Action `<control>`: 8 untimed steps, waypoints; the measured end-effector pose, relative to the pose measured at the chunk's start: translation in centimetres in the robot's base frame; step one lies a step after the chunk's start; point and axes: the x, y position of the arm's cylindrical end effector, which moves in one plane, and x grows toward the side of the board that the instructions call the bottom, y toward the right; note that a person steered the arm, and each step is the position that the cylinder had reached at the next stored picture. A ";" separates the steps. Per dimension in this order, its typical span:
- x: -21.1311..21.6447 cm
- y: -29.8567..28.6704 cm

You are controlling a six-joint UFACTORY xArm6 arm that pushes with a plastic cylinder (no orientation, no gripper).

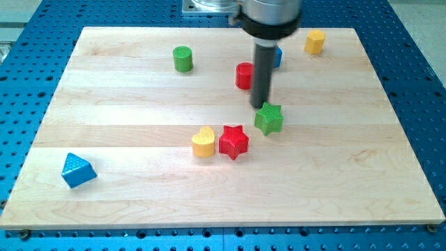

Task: Slide the red star and green star in the diagonal line of blocks

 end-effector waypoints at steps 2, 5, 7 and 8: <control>6.5 7.1; 1.7 -2.1; 1.0 -3.6; -2.0 -5.2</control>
